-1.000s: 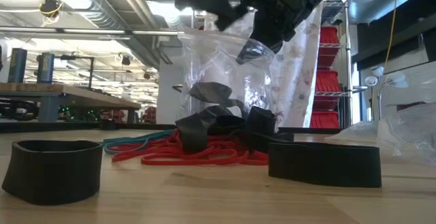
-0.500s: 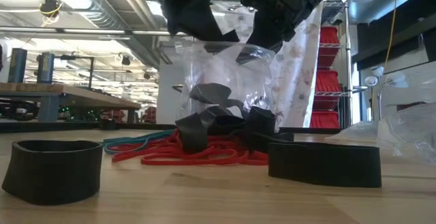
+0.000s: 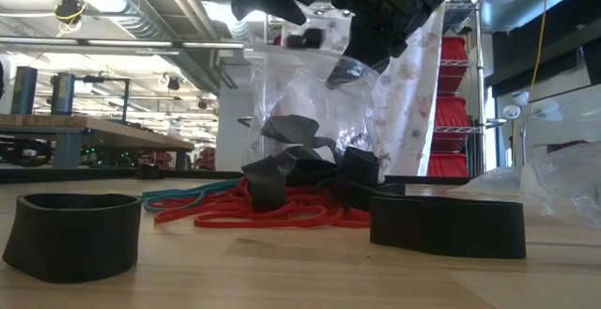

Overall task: Sort rubber bands
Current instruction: Put the black rubber band into the transparent zip lock bag

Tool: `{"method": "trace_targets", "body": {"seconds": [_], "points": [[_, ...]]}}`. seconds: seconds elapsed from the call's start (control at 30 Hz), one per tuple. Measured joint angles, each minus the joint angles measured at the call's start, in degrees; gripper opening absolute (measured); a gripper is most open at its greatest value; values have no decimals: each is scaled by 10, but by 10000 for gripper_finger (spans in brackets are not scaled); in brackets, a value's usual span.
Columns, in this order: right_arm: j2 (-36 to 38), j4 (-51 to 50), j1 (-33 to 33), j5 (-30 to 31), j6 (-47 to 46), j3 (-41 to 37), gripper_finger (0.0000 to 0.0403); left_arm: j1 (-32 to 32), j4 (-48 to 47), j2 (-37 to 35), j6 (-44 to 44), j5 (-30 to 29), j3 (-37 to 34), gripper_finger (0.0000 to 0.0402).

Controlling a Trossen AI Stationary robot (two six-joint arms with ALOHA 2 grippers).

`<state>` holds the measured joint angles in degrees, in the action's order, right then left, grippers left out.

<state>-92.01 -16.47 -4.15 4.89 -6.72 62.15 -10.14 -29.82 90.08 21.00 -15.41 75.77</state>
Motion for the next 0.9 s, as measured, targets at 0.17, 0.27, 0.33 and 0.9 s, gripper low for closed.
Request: {"method": "trace_targets", "body": {"seconds": [0.17, 0.27, 0.33, 0.9], "points": [[0, -3, 0, 0, 0, 0, 1, -29, -46, 1, 24, 0, 0, 147], [0, -1, 0, 0, 0, 0, 1, -54, -36, 4, 12, 8, -4, 140], [0, -1, 0, 0, 0, 0, 1, -71, -14, 9, -4, 19, -16, 137], [0, -1, 0, 0, 9, 0, 1, -132, 106, 168, -239, 37, -72, 133]]}}
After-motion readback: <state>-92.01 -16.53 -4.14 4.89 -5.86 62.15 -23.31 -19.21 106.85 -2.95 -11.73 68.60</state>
